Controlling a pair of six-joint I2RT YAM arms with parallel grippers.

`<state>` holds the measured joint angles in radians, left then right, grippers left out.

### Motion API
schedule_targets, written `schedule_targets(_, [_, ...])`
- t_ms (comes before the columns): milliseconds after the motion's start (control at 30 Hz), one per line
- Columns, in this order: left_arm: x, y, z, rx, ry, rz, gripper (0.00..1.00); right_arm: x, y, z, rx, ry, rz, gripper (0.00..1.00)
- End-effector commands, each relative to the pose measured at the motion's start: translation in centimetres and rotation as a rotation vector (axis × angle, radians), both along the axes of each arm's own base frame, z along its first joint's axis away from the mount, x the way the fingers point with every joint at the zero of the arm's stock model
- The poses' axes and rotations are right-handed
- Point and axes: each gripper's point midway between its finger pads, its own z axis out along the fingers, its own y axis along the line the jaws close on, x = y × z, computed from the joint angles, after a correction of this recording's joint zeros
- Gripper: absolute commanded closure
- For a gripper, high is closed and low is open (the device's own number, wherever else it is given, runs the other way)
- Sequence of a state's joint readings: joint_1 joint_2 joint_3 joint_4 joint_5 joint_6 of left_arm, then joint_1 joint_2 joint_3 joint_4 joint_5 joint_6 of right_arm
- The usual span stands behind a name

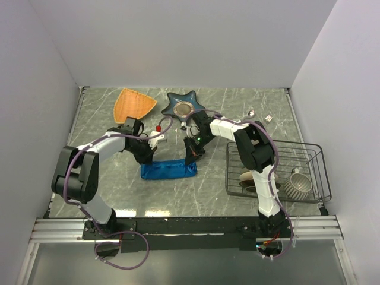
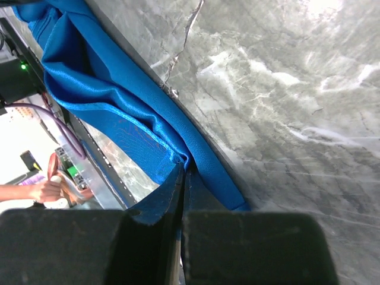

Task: Fold the napkin into a case and place the utensils inside
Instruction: Stuff the top corner of the smaller-rectangle-folded napkin into the folded napkin.

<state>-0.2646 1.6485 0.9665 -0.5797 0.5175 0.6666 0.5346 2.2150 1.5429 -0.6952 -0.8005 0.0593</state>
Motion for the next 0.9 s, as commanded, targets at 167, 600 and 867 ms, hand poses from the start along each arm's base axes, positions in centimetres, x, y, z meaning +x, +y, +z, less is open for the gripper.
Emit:
schedule_targets(167, [1.4, -0.6, 3.3, -0.057, -0.092, 0.030, 0.97, 0.1, -1.6, -3.0, -0.133, 0.005, -0.031, 1.00])
schedule_targets(600, [0.3, -1.5, 7.7, -0.125, -0.241, -0.008, 0.70, 0.4, -1.7, -3.1, -0.132, 0.012, -0.044, 1.00])
schedule_targets(867, [-1.2, -4.1, 5.1, -0.057, -0.187, -0.075, 0.78, 0.6, -1.6, -3.1, -0.129, 0.015, -0.053, 1.00])
